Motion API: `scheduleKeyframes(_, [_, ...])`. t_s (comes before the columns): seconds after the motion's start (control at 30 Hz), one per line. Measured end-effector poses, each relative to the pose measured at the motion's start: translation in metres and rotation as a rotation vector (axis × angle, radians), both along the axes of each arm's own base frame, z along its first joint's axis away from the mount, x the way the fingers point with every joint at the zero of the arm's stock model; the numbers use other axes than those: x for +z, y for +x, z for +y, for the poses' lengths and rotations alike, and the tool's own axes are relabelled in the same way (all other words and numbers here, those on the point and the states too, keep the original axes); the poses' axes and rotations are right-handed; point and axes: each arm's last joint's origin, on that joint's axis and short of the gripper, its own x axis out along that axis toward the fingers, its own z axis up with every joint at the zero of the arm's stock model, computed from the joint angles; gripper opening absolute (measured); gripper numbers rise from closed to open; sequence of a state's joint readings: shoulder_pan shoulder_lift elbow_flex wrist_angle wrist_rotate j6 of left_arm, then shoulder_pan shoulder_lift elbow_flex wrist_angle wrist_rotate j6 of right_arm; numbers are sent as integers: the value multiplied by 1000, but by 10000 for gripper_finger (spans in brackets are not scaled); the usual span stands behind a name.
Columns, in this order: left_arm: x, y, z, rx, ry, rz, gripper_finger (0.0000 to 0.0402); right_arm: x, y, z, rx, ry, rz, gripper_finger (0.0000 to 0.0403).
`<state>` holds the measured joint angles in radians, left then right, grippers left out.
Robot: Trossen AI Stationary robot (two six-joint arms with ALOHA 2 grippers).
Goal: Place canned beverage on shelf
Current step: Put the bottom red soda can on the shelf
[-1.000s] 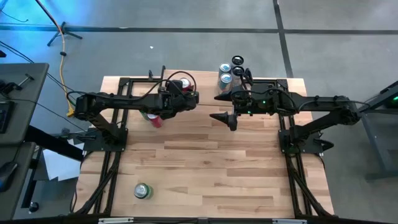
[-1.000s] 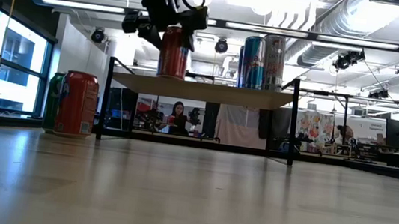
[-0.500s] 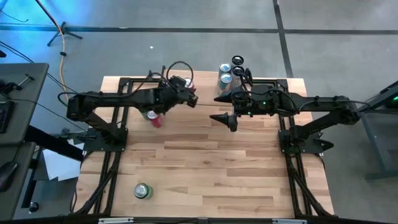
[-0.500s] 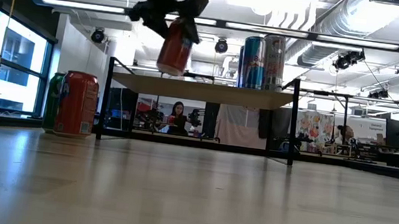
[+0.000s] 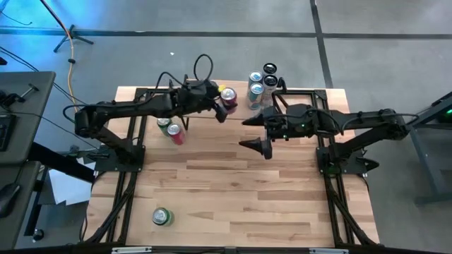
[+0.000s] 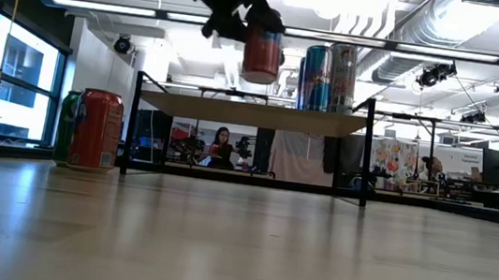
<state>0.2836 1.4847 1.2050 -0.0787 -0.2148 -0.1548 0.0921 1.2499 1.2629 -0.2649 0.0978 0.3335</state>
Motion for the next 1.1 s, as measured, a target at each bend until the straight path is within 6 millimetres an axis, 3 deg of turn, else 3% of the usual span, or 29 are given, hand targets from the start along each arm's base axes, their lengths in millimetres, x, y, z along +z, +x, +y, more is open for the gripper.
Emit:
scheduleKeyframes(0.17, [-21,-14,10,-156,-41,-102,242,0,-1,8,20,33,-5,387])
scheduleKeyframes(0.27, [-23,-23,20,-236,-35,-152,242,2,-1,12,34,37,-18,387])
scheduleKeyframes(0.53, [-35,-31,47,-396,9,-96,241,9,0,12,7,40,-97,387])
scheduleKeyframes(0.8, [-40,-32,48,-444,138,-9,245,10,1,11,-44,31,-107,387])
scheduleKeyframes(1.1, [-45,-34,49,-427,168,70,252,10,1,11,-51,29,-108,387])
